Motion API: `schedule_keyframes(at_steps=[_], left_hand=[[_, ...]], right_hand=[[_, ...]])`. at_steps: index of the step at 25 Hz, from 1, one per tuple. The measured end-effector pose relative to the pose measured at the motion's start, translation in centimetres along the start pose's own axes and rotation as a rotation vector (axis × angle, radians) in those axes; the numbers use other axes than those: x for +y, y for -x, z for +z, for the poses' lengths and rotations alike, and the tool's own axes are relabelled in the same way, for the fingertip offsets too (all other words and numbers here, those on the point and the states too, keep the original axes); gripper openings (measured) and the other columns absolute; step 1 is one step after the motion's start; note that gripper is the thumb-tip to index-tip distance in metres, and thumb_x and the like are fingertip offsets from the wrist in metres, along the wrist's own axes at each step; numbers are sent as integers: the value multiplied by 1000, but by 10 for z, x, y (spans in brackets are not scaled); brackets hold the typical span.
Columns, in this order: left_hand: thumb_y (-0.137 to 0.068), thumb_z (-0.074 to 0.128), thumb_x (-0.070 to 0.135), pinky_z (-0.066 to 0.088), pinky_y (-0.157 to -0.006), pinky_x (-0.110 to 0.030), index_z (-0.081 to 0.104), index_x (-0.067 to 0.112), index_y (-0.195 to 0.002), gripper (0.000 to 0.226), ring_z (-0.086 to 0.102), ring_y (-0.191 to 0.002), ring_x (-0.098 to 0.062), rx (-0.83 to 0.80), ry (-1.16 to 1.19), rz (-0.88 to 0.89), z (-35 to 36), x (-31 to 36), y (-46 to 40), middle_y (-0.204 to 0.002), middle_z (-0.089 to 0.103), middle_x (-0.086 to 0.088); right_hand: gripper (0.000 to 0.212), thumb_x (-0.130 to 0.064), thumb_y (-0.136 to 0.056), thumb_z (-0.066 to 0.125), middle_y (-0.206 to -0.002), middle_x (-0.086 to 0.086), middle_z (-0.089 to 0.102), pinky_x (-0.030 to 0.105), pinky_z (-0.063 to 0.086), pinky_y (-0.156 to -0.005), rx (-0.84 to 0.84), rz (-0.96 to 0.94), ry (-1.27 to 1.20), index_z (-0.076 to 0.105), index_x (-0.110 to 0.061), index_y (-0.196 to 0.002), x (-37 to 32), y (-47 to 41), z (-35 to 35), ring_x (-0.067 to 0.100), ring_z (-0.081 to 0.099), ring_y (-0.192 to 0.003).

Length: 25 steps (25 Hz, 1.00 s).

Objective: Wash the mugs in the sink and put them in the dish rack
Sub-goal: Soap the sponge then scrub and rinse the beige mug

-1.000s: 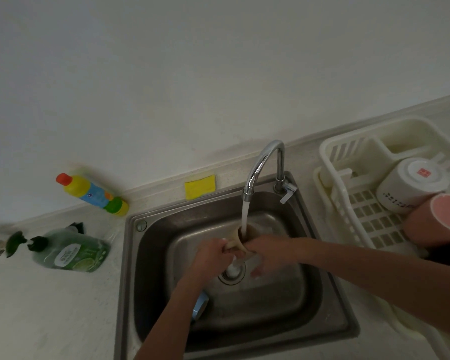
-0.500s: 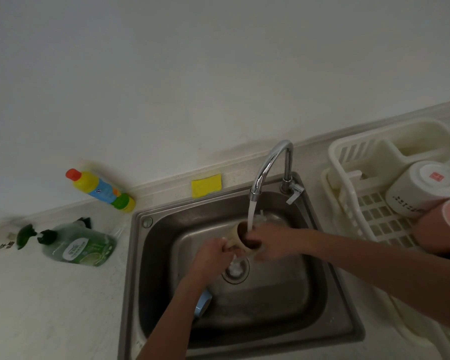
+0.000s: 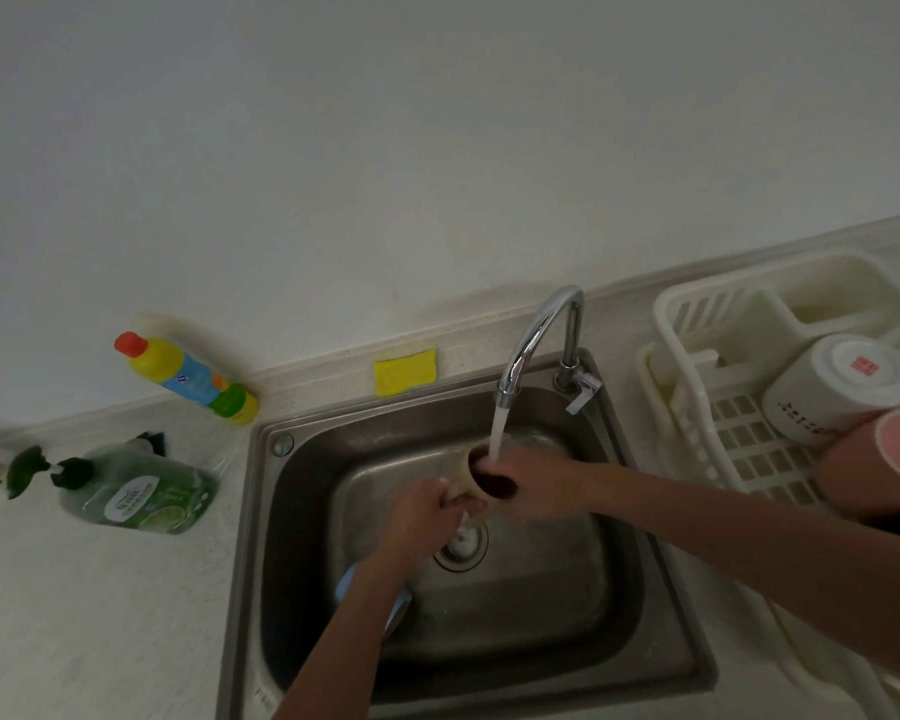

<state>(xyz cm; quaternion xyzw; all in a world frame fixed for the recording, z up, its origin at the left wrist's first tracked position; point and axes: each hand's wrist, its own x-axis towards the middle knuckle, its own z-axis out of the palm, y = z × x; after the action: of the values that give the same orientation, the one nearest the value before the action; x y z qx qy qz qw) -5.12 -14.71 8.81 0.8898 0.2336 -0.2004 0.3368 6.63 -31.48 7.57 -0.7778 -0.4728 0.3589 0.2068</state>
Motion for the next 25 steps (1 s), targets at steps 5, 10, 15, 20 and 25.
schedule_keyframes(at_steps=[5,10,15,20,25], left_hand=[[-90,67,39,54,-66,-26,69,18,-89,21,61,-64,-6,-34,-7,6,3,-1,1,-75,68,2],[-90,66,42,47,-63,-22,67,18,-86,24,56,-61,-5,-40,-38,19,5,1,-2,-71,63,4],[-88,67,45,51,-68,-27,66,14,-83,31,60,-63,-10,-29,-49,23,8,2,-9,-68,63,3],[-88,68,44,54,-69,-28,65,18,-79,27,57,-61,-8,-51,-39,24,5,5,-10,-67,62,5],[-90,67,40,50,-68,-24,60,24,-73,25,55,-60,-5,-72,-83,45,-3,12,-10,-64,58,8]], right_hand=[[41,-23,-87,68,-114,-5,63,22,49,-87,-103,-25,14,56,-25,-126,-5,4,-1,12,61,-100],[37,-32,-86,70,-113,-11,61,27,48,-91,-196,-15,20,57,-29,-121,-2,6,-5,10,59,-100],[45,-32,-86,71,-121,-7,61,29,48,-96,-153,2,-13,55,-27,-128,3,8,-9,11,59,-107],[59,-32,-82,75,-130,-10,57,27,43,-98,-102,33,-27,48,-31,-135,5,10,-5,9,55,-114],[48,-30,-86,72,-123,-8,60,28,48,-98,-128,7,-23,54,-25,-130,2,9,-9,9,58,-107]])
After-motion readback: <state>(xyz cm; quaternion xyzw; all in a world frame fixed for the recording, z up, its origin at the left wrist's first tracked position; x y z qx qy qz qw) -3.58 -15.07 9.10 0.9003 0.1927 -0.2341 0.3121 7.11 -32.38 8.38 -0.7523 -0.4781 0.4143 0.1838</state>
